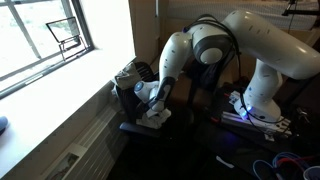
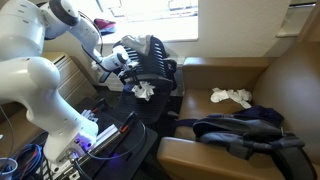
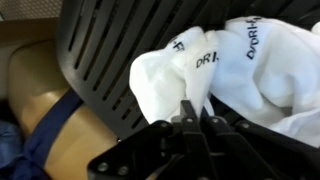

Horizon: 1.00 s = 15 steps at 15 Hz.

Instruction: Pick up the blue cloth on the backrest and place it on the right side of the brown couch, then pick up the cream white pants on the left side of the couch and place it on the backrest then pick up the white cloth on the seat of the chair and place it on the couch then finally pick up the bag and put it on the seat of the chair

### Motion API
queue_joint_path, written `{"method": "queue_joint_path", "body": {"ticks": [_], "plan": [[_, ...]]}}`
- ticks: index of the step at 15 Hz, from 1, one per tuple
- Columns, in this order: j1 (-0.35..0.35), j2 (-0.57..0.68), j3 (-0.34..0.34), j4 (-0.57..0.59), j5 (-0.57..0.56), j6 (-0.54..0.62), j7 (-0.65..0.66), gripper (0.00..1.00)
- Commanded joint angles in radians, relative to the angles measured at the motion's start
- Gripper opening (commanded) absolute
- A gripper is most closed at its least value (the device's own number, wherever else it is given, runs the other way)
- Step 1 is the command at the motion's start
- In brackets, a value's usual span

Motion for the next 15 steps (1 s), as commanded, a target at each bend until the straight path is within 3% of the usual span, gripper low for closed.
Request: {"method": "queue_joint_path", "body": {"ticks": [1,6,10,12,13,15], "plan": [[0.124,-0.164,-0.092,-0.242,-0.067,0.013,0.190,0.01],[0.238,-0.326,-0.176,-0.499,-0.067,0.148,0.522,0.01],[0.282,-0.460,-0.220,-0.716,-0.046,0.253,0.719,0.01],[0.335,-0.506,-0.285,-0.828,-0.077,0.391,0.812,0.01],[0.281,-0.419,-0.226,-0.688,-0.065,0.279,0.759,0.05],[0.319,-0.457,-0.267,-0.774,-0.050,0.358,0.780,0.05]]}}
